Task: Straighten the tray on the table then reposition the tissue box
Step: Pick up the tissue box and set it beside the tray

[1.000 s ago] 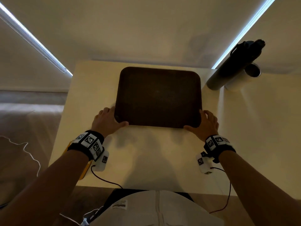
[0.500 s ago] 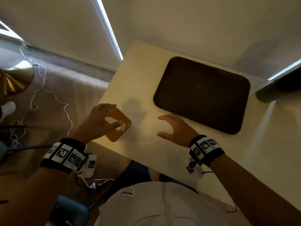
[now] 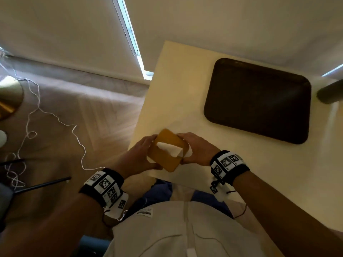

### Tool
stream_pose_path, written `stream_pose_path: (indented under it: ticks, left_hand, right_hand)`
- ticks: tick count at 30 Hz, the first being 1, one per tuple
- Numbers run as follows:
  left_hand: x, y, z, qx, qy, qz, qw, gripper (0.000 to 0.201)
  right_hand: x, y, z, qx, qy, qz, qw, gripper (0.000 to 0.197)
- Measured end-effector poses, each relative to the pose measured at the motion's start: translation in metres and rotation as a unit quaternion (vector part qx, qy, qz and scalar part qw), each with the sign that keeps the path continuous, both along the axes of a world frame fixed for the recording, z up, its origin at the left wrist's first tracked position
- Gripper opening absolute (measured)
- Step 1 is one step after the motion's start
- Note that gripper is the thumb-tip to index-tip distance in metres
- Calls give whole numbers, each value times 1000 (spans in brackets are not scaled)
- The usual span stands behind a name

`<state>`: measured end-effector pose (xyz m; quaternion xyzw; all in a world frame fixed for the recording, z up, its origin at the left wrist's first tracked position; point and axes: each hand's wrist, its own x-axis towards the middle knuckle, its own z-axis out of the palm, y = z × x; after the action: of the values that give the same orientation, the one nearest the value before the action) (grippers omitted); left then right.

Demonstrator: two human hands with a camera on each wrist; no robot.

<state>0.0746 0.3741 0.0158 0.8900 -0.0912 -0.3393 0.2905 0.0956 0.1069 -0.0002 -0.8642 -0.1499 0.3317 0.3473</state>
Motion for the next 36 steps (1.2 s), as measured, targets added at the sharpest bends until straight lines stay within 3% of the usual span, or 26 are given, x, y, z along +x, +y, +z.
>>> stream_pose_path:
  ticks: [10,25,36]
  left_hand:
    - [52,7,-4,-33,-9,-50,998,124]
    - [262,-61,9,-11,-79,-72,994,121]
    - [367,-80,-8,-7,-45,-64,997,120]
  right_hand:
    - [20,5,9,-1,-19,-58,998,98]
    - [216,-46,24,-19,-35,-128,991,103]
    - [316,-56,21,-85,-36,-122,988,103]
